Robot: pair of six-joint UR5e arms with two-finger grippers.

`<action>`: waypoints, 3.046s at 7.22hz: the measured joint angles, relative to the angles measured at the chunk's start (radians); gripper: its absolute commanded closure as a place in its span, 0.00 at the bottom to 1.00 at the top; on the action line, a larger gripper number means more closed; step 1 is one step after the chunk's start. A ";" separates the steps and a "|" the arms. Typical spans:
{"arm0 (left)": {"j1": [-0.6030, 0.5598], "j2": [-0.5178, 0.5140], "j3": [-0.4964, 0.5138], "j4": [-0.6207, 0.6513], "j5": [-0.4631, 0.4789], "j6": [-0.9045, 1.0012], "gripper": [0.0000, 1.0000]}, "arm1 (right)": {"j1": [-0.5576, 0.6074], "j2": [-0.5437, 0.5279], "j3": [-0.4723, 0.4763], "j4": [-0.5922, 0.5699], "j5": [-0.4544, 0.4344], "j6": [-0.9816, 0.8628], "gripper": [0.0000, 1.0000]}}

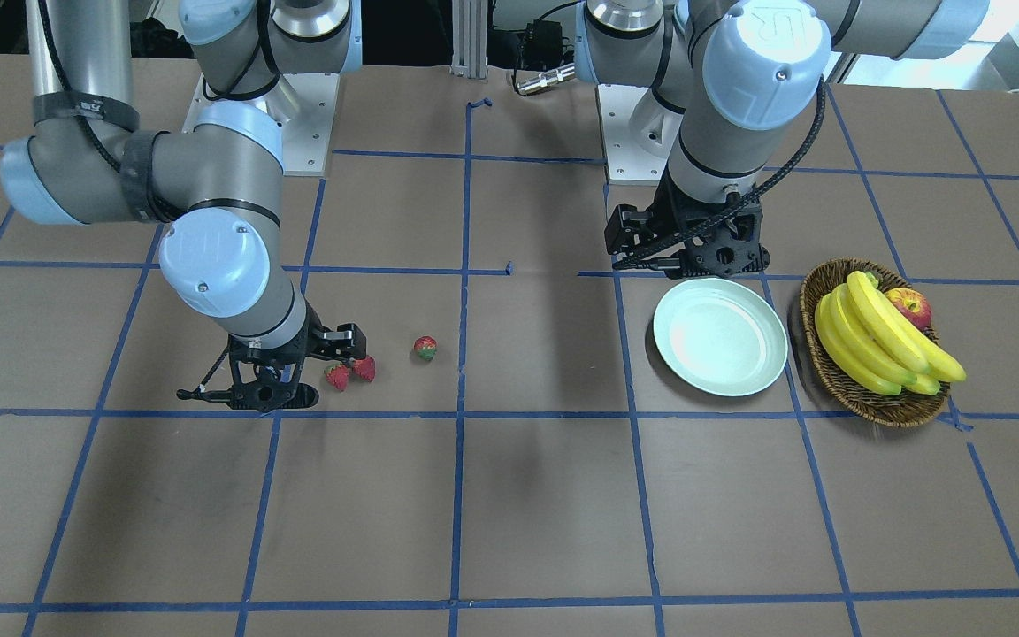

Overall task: Collect all strawberries into plate
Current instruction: 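Move the right gripper down over the three strawberries, then lower the right gripper and close it on one strawberry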

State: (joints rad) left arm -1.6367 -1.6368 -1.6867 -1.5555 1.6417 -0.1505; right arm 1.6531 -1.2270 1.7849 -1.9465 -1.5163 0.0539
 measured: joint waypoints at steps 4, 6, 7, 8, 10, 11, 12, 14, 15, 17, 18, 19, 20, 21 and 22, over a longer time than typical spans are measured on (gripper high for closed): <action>-0.001 0.000 -0.003 0.000 -0.001 -0.001 0.00 | 0.000 0.048 0.046 -0.030 0.051 -0.012 0.18; -0.001 0.000 -0.004 0.000 -0.001 0.000 0.00 | -0.001 0.052 0.041 -0.030 0.015 -0.016 0.23; -0.001 0.000 -0.004 -0.001 -0.002 0.000 0.00 | -0.001 0.054 0.040 -0.030 -0.007 -0.017 0.28; -0.002 0.000 -0.006 -0.001 -0.002 0.000 0.00 | -0.001 0.055 0.043 -0.030 -0.009 -0.016 0.24; -0.004 0.000 -0.015 0.000 -0.001 0.000 0.00 | -0.001 0.063 0.041 -0.031 0.002 -0.016 0.25; -0.004 0.000 -0.017 0.000 -0.001 -0.001 0.00 | -0.001 0.072 0.037 -0.035 0.004 -0.016 0.25; -0.005 0.000 -0.018 0.000 -0.001 -0.001 0.00 | -0.001 0.080 0.035 -0.041 0.004 -0.016 0.25; -0.006 0.000 -0.019 0.000 -0.002 -0.001 0.00 | -0.002 0.087 0.032 -0.049 0.000 -0.017 0.25; -0.006 0.000 -0.019 0.000 -0.002 -0.001 0.00 | -0.005 0.086 0.031 -0.049 -0.005 -0.020 0.25; -0.006 0.000 -0.020 -0.001 -0.003 -0.001 0.00 | -0.008 0.079 0.030 -0.049 -0.010 -0.025 0.25; -0.006 0.000 -0.022 -0.001 -0.003 -0.001 0.00 | -0.008 0.078 0.030 -0.049 -0.005 -0.023 0.25; -0.007 -0.001 -0.024 -0.001 -0.003 -0.001 0.00 | -0.009 0.078 0.028 -0.050 0.000 -0.013 0.24; -0.007 -0.001 -0.027 -0.001 -0.003 -0.001 0.00 | -0.009 0.078 0.020 -0.052 0.004 0.027 0.24; -0.007 -0.001 -0.029 -0.001 -0.003 -0.001 0.00 | -0.009 0.079 0.010 -0.053 0.014 0.086 0.24; -0.008 -0.001 -0.030 0.000 -0.004 -0.001 0.00 | -0.009 0.080 0.004 -0.054 0.041 0.158 0.24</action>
State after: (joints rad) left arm -1.6444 -1.6378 -1.7170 -1.5559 1.6379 -0.1518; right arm 1.6444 -1.1465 1.7889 -2.0010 -1.4753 0.2120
